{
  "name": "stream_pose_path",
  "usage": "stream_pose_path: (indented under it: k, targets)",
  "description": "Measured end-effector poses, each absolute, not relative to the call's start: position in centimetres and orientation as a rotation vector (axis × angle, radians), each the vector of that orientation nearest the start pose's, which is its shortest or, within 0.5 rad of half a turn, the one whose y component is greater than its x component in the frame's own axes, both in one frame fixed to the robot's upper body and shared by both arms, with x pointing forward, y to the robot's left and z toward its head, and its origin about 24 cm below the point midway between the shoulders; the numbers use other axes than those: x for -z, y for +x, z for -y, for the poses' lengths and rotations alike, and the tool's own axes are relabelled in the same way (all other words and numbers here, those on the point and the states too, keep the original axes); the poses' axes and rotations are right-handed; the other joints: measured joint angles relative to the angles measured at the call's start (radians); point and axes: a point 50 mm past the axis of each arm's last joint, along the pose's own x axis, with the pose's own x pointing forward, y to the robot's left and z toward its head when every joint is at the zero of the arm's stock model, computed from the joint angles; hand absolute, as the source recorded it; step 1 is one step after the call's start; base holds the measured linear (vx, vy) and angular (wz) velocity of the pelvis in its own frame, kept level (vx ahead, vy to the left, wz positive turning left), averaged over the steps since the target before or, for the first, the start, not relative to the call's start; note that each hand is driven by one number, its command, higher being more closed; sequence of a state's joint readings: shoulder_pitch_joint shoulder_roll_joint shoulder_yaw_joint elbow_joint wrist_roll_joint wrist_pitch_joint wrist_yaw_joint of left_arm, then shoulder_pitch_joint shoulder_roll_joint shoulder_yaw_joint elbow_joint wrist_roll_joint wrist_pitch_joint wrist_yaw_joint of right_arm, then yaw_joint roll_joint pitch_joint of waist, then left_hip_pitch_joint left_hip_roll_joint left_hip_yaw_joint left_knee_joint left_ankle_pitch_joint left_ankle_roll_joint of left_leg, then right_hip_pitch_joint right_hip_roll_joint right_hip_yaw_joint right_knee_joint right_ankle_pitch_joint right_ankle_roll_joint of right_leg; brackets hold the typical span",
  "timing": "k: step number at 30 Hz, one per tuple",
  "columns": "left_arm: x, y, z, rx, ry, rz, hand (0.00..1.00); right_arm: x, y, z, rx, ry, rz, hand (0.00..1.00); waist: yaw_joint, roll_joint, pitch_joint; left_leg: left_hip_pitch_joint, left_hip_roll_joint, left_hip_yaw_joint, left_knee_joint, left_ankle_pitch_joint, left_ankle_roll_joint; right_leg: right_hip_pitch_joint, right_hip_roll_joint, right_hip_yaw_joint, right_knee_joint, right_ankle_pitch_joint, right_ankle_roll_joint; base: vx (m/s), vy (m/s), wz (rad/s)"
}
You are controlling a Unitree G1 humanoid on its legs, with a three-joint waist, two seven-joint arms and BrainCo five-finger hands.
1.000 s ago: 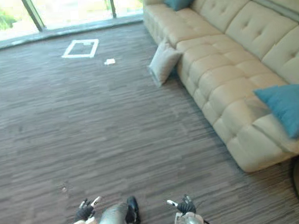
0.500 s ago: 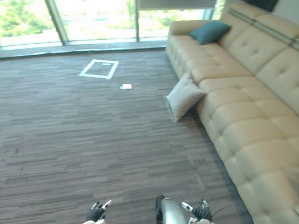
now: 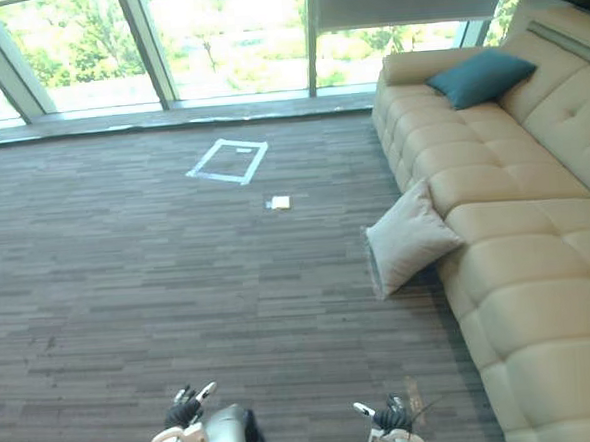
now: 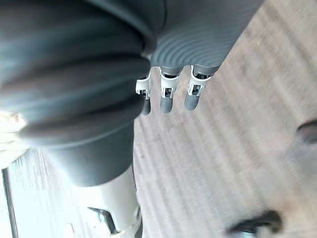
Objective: Pick up cushions and gather them together orderly.
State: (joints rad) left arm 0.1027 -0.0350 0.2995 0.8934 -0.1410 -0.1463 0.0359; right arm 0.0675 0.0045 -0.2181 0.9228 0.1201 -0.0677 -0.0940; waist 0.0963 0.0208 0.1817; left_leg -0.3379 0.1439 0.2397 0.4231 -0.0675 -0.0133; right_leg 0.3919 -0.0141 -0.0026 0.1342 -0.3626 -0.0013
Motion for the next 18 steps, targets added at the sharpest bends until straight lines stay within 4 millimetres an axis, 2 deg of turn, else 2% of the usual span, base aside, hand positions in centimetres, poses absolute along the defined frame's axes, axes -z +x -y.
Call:
stream_pose_path:
  k: [1,3,4,5,6,7,8,10,11,12,13,14,15,16,17,18]
  targets:
    - [14.2,12.0,-20.1,-0.427,-0.23,-0.827,0.0,15.0,11.9,17.7,0.378,0.195,-0.938,0.0,0.006,-0.047,-0.033,-0.006,-0.028,0.022,0.066,-0.011,0.041,-0.018,-0.051,0.04,0.076,-0.007,0.012,0.71,0.329,-0.6]
    - [14.2,12.0,-20.7,-0.431,-0.215,-0.829,0.0,15.2,11.2,17.2,0.383,0.214,-0.956,0.0,0.007,-0.085,-0.046,0.013,-0.052,0.05,0.088,-0.064,0.053,-0.075,-0.084,0.066,0.22,0.009,0.037,0.72,0.31,-0.26]
    - [14.3,12.0,-21.0,-0.433,-0.207,-0.838,0.0,15.4,10.7,16.9,0.377,0.216,-0.975,0.0,0.007,-0.099,-0.043,0.051,-0.072,0.059,0.101,-0.112,0.06,-0.155,-0.096,0.09,0.43,0.074,0.086,0.69,0.321,-0.16]
    - [14.3,12.3,-21.1,-0.431,-0.203,-0.843,0.0,15.3,10.9,17.1,0.384,0.218,-0.964,0.0,-0.003,-0.1,-0.035,0.092,-0.087,0.061,0.099,-0.149,0.064,-0.232,-0.101,0.099,0.62,0.162,0.131,0.74,0.356,-0.1]
    - [14.4,12.3,-21.1,-0.43,-0.2,-0.858,0.0,15.2,11.1,17.3,0.396,0.223,-0.951,0.0,-0.01,-0.099,-0.024,0.163,-0.109,0.061,0.081,-0.188,0.061,-0.318,-0.106,0.089,0.816,0.173,0.149,0.48,0.216,-0.04]
    - [14.5,12.2,-21.1,-0.429,-0.2,-0.867,0.0,15.2,11.1,17.5,0.403,0.224,-0.945,0.0,-0.012,-0.098,-0.023,0.204,-0.116,0.064,0.066,-0.202,0.061,-0.349,-0.105,0.083,0.875,0.168,0.148,0.69,0.256,-0.07]
    - [14.7,11.9,-20.8,-0.42,-0.2,-0.886,0.0,15.1,11.0,18.0,0.413,0.213,-0.934,0.0,-0.02,-0.088,-0.024,0.313,-0.124,0.074,0.009,-0.232,0.062,-0.437,-0.102,0.034,0.955,0.139,0.127,0.55,0.155,-0.07]
    - [14.8,12.1,-20.2,-0.39,-0.194,-0.891,0.0,14.8,11.4,18.5,0.414,0.201,-0.906,0.0,-0.04,-0.071,-0.023,0.421,-0.125,0.075,-0.067,-0.262,0.059,-0.566,-0.089,-0.064,0.934,0.096,0.08,0.58,0.142,0.0]
    - [14.7,12.4,-19.7,-0.366,-0.19,-0.889,0.0,14.6,11.7,18.7,0.417,0.195,-0.889,0.0,-0.051,-0.067,-0.022,0.48,-0.124,0.078,-0.11,-0.262,0.047,-0.64,-0.087,-0.137,0.844,0.076,0.051,0.42,0.071,0.05]
    - [14.8,12.6,-19.4,-0.353,-0.192,-0.89,0.0,14.6,11.7,19.0,0.425,0.193,-0.888,0.0,-0.054,-0.066,-0.021,0.518,-0.124,0.08,-0.139,-0.27,0.039,-0.679,-0.083,-0.186,0.744,0.072,0.039,0.68,0.088,0.08]
    - [14.8,12.8,-18.9,-0.336,-0.193,-0.893,0.0,14.6,11.5,19.3,0.436,0.192,-0.896,0.0,-0.06,-0.064,-0.022,0.568,-0.124,0.081,-0.18,-0.279,0.023,-0.715,-0.06,-0.222,0.581,0.09,0.021,0.47,0.053,0.08]
    - [14.8,12.9,-18.7,-0.328,-0.194,-0.893,0.0,14.6,11.5,19.4,0.438,0.192,-0.897,0.0,-0.062,-0.062,-0.021,0.587,-0.123,0.081,-0.196,-0.282,0.018,-0.721,-0.047,-0.229,0.512,0.107,0.012,0.64,0.047,0.18]
    - [14.8,12.9,-18.2,-0.322,-0.205,-0.894,0.0,14.7,11.3,19.5,0.45,0.198,-0.899,0.0,-0.071,-0.061,-0.021,0.645,-0.128,0.079,-0.236,-0.295,-0.006,-0.73,-0.011,-0.235,0.351,0.182,-0.012,0.59,0.014,0.17]
    - [14.9,12.8,-18.1,-0.319,-0.204,-0.897,0.0,14.8,11.0,19.3,0.446,0.197,-0.911,0.0,-0.074,-0.067,-0.023,0.684,-0.14,0.075,-0.246,-0.311,-0.033,-0.726,0.011,-0.235,0.272,0.269,-0.062,0.91,0.001,0.22]
    - [15.0,12.8,-17.7,-0.31,-0.205,-0.904,0.0,14.8,11.1,19.3,0.446,0.2,-0.906,0.0,-0.085,-0.061,-0.026,0.716,-0.131,0.066,-0.237,-0.322,-0.051,-0.709,0.025,-0.209,0.278,0.362,-0.153,0.95,-0.013,0.12]
    - [15.1,12.7,-17.2,-0.297,-0.209,-0.913,0.0,14.5,11.7,20.1,0.439,0.176,-0.89,0.0,-0.087,-0.017,-0.032,0.714,-0.094,0.052,-0.204,-0.309,-0.073,-0.704,0.037,-0.234,0.307,0.326,-0.162,0.93,-0.072,0.25]
